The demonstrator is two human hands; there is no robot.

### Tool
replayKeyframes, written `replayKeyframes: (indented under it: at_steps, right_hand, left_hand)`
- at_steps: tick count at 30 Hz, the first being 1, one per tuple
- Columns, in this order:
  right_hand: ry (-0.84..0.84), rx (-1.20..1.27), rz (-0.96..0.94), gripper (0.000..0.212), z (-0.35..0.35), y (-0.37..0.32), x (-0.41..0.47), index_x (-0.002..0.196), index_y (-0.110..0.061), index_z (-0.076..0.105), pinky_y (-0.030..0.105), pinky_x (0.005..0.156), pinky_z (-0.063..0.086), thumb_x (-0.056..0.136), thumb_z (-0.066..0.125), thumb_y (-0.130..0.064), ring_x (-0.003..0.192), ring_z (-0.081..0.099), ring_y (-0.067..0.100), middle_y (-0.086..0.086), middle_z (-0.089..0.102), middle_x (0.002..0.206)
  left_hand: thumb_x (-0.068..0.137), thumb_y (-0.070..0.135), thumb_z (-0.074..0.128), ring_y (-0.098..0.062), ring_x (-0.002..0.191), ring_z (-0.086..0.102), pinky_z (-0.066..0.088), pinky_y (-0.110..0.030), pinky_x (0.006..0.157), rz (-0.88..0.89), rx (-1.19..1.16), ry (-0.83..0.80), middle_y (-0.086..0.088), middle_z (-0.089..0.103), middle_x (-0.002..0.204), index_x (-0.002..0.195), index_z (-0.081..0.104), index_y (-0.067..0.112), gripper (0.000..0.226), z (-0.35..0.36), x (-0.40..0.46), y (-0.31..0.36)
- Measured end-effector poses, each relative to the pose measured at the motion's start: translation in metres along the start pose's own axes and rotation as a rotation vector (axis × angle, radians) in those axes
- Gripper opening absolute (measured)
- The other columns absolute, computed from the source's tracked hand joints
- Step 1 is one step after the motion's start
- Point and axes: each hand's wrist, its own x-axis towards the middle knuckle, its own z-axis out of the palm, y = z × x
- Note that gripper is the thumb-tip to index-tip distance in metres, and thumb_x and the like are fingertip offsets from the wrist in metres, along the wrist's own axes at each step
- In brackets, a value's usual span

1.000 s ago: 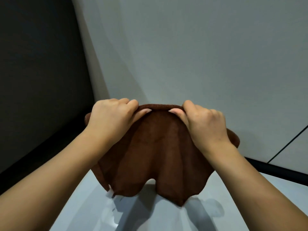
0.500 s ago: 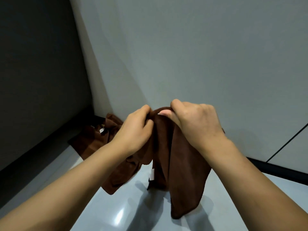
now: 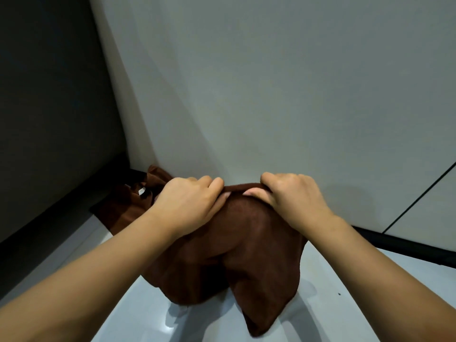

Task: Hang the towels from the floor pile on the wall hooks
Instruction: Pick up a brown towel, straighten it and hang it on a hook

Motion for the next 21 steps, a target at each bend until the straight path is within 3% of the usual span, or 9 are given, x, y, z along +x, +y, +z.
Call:
replayKeyframes:
  at_steps: [3, 9, 11, 14, 15, 17, 21]
  right_hand:
    - [-0.123, 0.075, 0.163, 0.043, 0.005, -0.002, 0.002, 0.096, -0.015, 0.052, 0.031, 0.060, 0.028, 0.095, 0.031, -0.053, 0.089, 0.060, 0.029, 0.005, 0.064, 0.092]
    - [-0.114, 0.270, 0.395, 0.027, 0.022, -0.021, 0.017, 0.088, -0.017, 0.034, 0.035, 0.064, 0.032, 0.101, 0.025, -0.039, 0.092, 0.056, 0.035, 0.007, 0.058, 0.096]
    - [-0.125, 0.144, 0.333, 0.031, 0.028, -0.022, 0.027, 0.092, -0.015, 0.041, 0.035, 0.060, 0.032, 0.101, 0.025, -0.039, 0.084, 0.060, 0.036, 0.008, 0.059, 0.092]
    - [-0.022, -0.056, 0.194, 0.037, 0.047, -0.019, 0.039, 0.071, -0.011, 0.052, 0.022, 0.042, 0.019, 0.092, 0.035, -0.036, 0.036, 0.053, 0.029, 0.004, 0.054, 0.055]
    - [0.003, -0.087, 0.170, 0.036, 0.053, -0.016, 0.042, 0.066, -0.012, 0.052, 0.020, 0.042, 0.015, 0.089, 0.036, -0.035, 0.029, 0.047, 0.026, 0.002, 0.050, 0.048]
    - [-0.012, -0.086, 0.126, 0.033, 0.060, -0.012, 0.040, 0.066, -0.013, 0.051, 0.018, 0.041, 0.013, 0.087, 0.037, -0.033, 0.026, 0.044, 0.024, 0.001, 0.048, 0.045]
    - [-0.054, -0.039, 0.134, 0.023, 0.040, -0.009, 0.048, 0.074, -0.014, 0.041, 0.018, 0.032, 0.024, 0.088, 0.036, -0.032, 0.026, 0.045, 0.024, 0.002, 0.048, 0.045]
  left_hand:
    - [0.088, 0.035, 0.038, -0.025, 0.031, 0.046, 0.000, -0.017, 0.043, -0.060, 0.029, 0.016, -0.003, 0.047, 0.047, 0.062, 0.048, 0.013, 0.036, 0.005, 0.007, 0.000]
    - [0.089, 0.035, 0.036, -0.024, 0.028, 0.042, -0.004, -0.015, 0.048, -0.125, 0.063, 0.005, -0.002, 0.046, 0.046, 0.062, 0.047, 0.012, 0.036, 0.021, 0.013, -0.017]
    - [0.088, 0.035, 0.036, -0.025, 0.027, 0.043, -0.004, -0.013, 0.049, -0.123, 0.075, -0.043, -0.002, 0.046, 0.045, 0.062, 0.047, 0.012, 0.037, 0.026, 0.016, -0.030]
    - [0.087, 0.034, 0.046, -0.026, 0.026, 0.043, -0.003, -0.013, 0.049, -0.074, 0.119, -0.107, -0.004, 0.046, 0.043, 0.061, 0.048, 0.012, 0.035, 0.032, 0.022, -0.051]
    - [0.086, 0.033, 0.044, -0.026, 0.025, 0.042, -0.003, -0.013, 0.049, -0.040, 0.138, -0.123, -0.005, 0.046, 0.042, 0.060, 0.049, 0.011, 0.035, 0.032, 0.025, -0.058]
    - [0.083, 0.031, 0.046, -0.024, 0.025, 0.042, -0.003, -0.014, 0.049, 0.025, 0.187, -0.182, -0.005, 0.047, 0.042, 0.058, 0.051, 0.012, 0.033, 0.026, 0.029, -0.062]
    - [0.057, 0.019, 0.082, -0.022, 0.025, 0.043, 0.013, -0.016, 0.042, 0.118, 0.267, -0.283, -0.004, 0.046, 0.041, 0.056, 0.053, 0.014, 0.030, -0.001, 0.050, -0.064]
